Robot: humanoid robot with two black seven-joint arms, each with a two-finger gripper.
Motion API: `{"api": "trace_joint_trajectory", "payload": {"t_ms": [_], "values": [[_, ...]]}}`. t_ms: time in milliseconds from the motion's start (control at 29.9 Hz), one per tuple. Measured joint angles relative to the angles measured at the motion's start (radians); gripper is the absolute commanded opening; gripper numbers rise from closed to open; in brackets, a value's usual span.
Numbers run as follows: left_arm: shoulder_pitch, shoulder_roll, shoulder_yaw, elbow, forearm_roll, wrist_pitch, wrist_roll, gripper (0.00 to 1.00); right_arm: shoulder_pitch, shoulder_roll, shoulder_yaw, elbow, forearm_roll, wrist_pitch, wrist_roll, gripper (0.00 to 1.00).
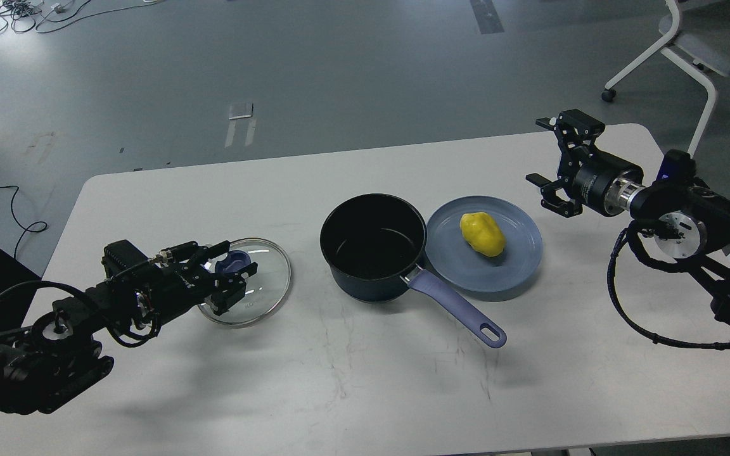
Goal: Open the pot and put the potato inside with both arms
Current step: 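Lower the lid onto the table nearer the robot and release it, then raise the left gripper away from the lid, then reach the right gripper to the yellow potato and grasp it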
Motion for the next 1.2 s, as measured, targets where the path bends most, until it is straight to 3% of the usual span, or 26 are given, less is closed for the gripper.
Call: {"api": "trace_joint_trajectory", "payload": {"t_ms": [67,301,635,735,869,902,969,1036,1103,1136,1203], "values": [[0.004,-0.011,0.000,0.010,0.000,0.001,0.000,0.73,0.001,0.000,0.000,0.000,0.000,0.000,0.000,1.00],[-0.001,-0.023,-0.011,0.010,-0.036,0.001,0.000,0.98,0.003,0.000,0.000,0.001,0.000,-0.001,0.000,1.00],[-0.144,-0.021,-0.019,-0.045,-0.409,-0.022,0.000,0.98,0.009,0.004,-0.007,0.002,-0.012,0.001,0.000,1.00],[-0.195,-0.027,-0.049,-0.039,-0.559,-0.118,0.000,0.98,0.041,0.013,-0.025,0.003,-0.079,0.002,0.017,1.00],[-0.260,-0.042,-0.121,-0.014,-0.844,-0.357,0.009,0.98,0.087,0.015,-0.066,0.005,-0.241,0.001,0.082,1.00],[-0.282,-0.057,-0.150,-0.006,-0.934,-0.419,0.055,0.98,0.102,0.015,-0.086,0.008,-0.300,0.001,0.103,1.00],[-0.311,-0.090,-0.214,0.004,-1.091,-0.497,0.187,0.98,0.129,0.009,-0.130,0.017,-0.408,0.001,0.141,1.00],[-0.318,-0.119,-0.298,0.012,-1.237,-0.528,0.338,0.98,0.153,0.000,-0.179,0.024,-0.521,0.001,0.178,1.00],[-0.318,-0.138,-0.381,0.015,-1.337,-0.536,0.456,0.98,0.173,-0.009,-0.223,0.028,-0.636,0.000,0.200,1.00],[-0.316,-0.146,-0.412,0.016,-1.371,-0.539,0.500,0.98,0.183,-0.014,-0.249,0.029,-0.698,0.000,0.206,1.00],[-0.303,-0.160,-0.446,0.016,-1.405,-0.543,0.550,0.98,0.196,-0.018,-0.313,0.029,-0.811,0.000,0.213,1.00]]}}
